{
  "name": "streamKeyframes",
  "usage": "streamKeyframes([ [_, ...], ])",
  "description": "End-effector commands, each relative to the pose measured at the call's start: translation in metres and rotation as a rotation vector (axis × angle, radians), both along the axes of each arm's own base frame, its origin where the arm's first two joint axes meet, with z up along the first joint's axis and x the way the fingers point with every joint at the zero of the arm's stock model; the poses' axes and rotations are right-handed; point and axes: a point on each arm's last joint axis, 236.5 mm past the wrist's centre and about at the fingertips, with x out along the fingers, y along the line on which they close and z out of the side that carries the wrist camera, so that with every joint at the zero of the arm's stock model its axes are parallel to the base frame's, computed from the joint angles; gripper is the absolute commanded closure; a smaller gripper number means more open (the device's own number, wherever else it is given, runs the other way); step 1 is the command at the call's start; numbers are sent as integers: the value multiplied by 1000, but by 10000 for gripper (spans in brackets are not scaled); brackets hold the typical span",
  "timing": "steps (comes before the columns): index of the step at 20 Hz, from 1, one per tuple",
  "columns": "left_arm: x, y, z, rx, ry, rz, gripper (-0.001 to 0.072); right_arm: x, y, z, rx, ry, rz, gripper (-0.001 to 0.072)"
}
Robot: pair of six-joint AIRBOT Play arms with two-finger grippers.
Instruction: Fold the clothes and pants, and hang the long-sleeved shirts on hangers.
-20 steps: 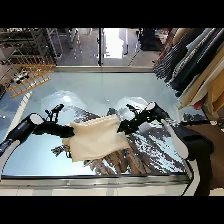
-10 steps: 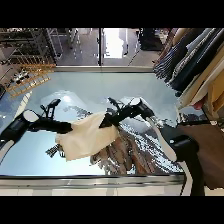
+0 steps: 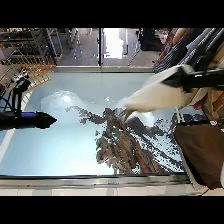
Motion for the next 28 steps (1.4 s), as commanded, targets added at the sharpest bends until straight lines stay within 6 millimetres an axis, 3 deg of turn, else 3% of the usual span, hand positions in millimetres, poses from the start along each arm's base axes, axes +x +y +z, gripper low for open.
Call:
streamKeyframes([
  [1,-33,-23,16,-67,40,-84,685,-67,-151,30,-130,-10,-389,688],
  [2,-36,-29,17,-76,43,-102,685,-95,-190,18,-184,49,-472,688],
  [4,-40,-38,16,-75,44,-130,684,-157,-244,-18,-223,208,-591,688],
  [6,-40,-42,15,-76,44,-142,684,-208,-263,-64,-146,373,-669,687],
  [8,-37,-42,14,-76,44,-137,685,-242,-261,-109,-39,490,-714,688],
  [10,-37,-41,13,-68,41,-142,685,-283,-244,-156,57,675,-729,686],
  [14,-36,-41,13,-61,33,-151,685,-362,-226,-219,80,1044,-832,683],
  [15,-36,-41,13,-61,33,-151,684,-375,-224,-225,69,1102,-844,626],
  [16,-36,-41,13,-61,33,-151,685,-382,-225,-227,52,1131,-848,323],
  [17,-36,-40,12,-58,33,-150,685,-386,-228,-224,33,1141,-858,66],
  [19,-34,-32,6,-15,34,-137,685,-387,-245,-208,-30,1112,-903,52],
  [21,-33,-21,-1,42,40,-122,685,-381,-272,-171,-121,1026,-996,52],
  [23,-32,-18,-3,59,41,-118,685,-362,-292,-127,-224,889,-1034,53],
  [25,-33,-18,-4,59,42,-118,684,-314,-289,-86,-271,687,-963,61],
  [28,-32,-13,-7,83,46,-112,684,-219,-240,-53,-215,408,-709,80],
])
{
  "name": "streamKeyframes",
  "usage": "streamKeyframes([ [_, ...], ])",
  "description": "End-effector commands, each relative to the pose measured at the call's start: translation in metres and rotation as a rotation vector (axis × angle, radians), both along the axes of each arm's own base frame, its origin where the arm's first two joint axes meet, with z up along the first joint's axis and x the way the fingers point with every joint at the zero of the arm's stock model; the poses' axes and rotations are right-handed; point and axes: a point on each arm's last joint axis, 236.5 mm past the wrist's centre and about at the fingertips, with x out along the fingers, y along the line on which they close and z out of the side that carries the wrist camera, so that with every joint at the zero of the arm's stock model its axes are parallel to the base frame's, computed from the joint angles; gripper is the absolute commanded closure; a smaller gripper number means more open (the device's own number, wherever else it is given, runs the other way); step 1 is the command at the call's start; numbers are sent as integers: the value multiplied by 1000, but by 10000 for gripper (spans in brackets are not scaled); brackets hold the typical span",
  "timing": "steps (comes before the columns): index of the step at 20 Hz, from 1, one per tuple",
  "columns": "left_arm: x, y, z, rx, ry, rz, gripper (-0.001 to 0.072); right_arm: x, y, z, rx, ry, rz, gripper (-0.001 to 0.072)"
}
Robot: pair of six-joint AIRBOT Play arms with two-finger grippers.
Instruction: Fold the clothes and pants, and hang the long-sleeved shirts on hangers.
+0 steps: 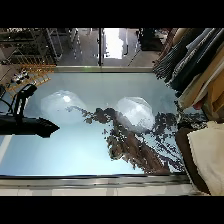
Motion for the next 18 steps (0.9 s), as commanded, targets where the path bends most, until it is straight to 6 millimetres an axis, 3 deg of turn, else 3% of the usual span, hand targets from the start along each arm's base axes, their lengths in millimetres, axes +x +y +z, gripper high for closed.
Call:
streamKeyframes([
  [1,2,12,-7,55,9,27,685,100,59,42,-3,-269,303,96],
  [3,7,39,-19,151,29,113,684,134,112,18,55,-234,488,259],
  [6,17,108,-30,350,44,349,684,181,195,-30,94,-220,714,321],
  [7,18,124,-31,385,45,396,685,198,224,-46,87,-240,775,387],
  [8,18,133,-31,387,50,426,686,214,248,-59,52,-269,823,563],
  [9,20,137,-30,374,46,446,684,229,264,-67,-8,-303,860,679],
  [11,30,144,-23,358,2,492,683,260,279,-63,-175,-391,916,683],
  [13,37,145,-19,341,-25,519,683,287,295,-39,-268,-534,918,683],
  [18,37,145,-19,342,-26,519,683,320,313,6,-366,-755,875,683],
])
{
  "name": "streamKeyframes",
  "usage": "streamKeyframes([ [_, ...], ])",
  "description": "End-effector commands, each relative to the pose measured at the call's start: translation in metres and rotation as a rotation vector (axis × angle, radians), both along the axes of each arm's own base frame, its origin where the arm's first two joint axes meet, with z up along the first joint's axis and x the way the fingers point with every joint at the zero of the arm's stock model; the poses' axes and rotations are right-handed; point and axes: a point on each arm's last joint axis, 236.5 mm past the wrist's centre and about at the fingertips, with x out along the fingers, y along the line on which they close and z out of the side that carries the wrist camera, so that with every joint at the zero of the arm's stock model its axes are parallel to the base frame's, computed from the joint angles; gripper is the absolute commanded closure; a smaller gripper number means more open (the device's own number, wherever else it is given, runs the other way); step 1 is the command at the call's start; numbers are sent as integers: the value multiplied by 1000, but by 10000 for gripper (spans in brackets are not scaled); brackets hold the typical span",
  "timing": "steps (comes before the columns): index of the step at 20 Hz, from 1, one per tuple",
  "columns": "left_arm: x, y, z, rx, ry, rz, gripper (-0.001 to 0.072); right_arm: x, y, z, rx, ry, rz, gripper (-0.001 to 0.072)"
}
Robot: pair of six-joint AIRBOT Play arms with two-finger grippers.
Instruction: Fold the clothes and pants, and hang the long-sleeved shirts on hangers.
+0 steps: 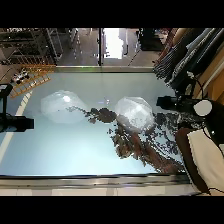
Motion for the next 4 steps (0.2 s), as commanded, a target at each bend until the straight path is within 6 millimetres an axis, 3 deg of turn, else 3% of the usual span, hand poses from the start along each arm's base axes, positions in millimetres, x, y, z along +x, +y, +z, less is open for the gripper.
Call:
streamKeyframes([
  [1,3,4,2,7,-14,17,683,25,10,33,-9,-187,-16,683],
  [4,3,4,2,7,-15,17,683,27,10,36,-8,-201,-21,683],
])
